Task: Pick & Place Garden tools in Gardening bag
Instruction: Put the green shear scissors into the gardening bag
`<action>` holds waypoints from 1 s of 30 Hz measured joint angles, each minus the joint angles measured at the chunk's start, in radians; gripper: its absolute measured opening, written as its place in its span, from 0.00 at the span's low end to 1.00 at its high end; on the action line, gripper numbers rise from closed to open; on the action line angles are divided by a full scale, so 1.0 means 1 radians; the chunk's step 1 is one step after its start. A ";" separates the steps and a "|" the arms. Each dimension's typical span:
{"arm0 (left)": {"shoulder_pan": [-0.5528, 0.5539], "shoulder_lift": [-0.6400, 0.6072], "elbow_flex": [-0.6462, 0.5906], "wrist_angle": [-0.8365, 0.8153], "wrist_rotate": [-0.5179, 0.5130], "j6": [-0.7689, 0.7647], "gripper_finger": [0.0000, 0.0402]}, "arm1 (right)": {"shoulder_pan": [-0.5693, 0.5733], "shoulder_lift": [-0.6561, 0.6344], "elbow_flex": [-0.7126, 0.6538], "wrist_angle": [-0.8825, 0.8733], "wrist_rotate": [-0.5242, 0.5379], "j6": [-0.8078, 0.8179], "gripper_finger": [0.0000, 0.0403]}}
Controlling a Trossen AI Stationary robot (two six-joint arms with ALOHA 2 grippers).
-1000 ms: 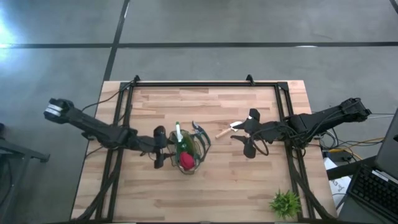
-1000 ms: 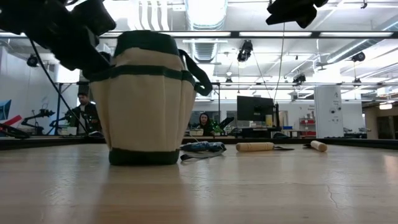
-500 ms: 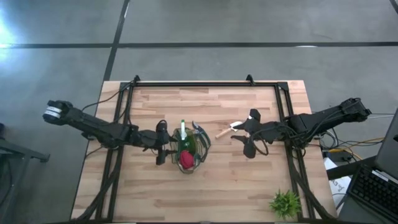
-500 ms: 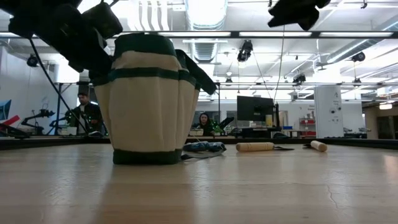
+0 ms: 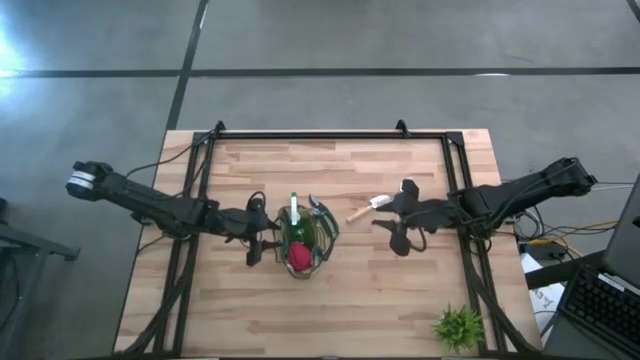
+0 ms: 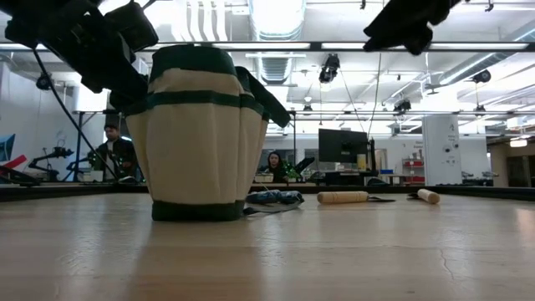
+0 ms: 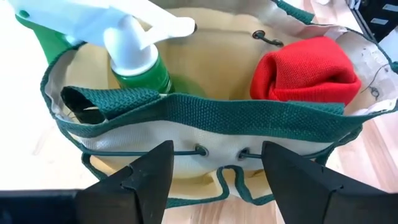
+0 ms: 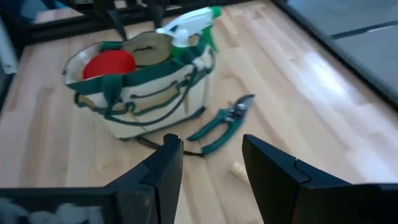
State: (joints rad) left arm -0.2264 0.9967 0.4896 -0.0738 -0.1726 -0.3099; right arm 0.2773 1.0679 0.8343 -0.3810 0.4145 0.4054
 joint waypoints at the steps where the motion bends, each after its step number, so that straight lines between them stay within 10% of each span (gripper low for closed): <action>1: 0.000 -0.001 0.000 -0.002 -0.001 0.000 0.61 | -0.005 0.000 -0.023 0.037 -0.019 0.002 0.39; 11: 0.000 -0.031 0.014 -0.003 -0.003 -0.005 0.61 | -0.155 0.052 -0.214 0.338 -0.183 0.107 0.38; 30: 0.000 -0.280 0.013 -0.147 -0.150 -0.004 0.61 | -0.347 0.406 -0.022 0.206 -0.324 0.066 0.36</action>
State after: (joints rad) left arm -0.2260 0.7166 0.5022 -0.2209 -0.3225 -0.3135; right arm -0.0702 1.4739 0.8124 -0.1748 0.0903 0.4718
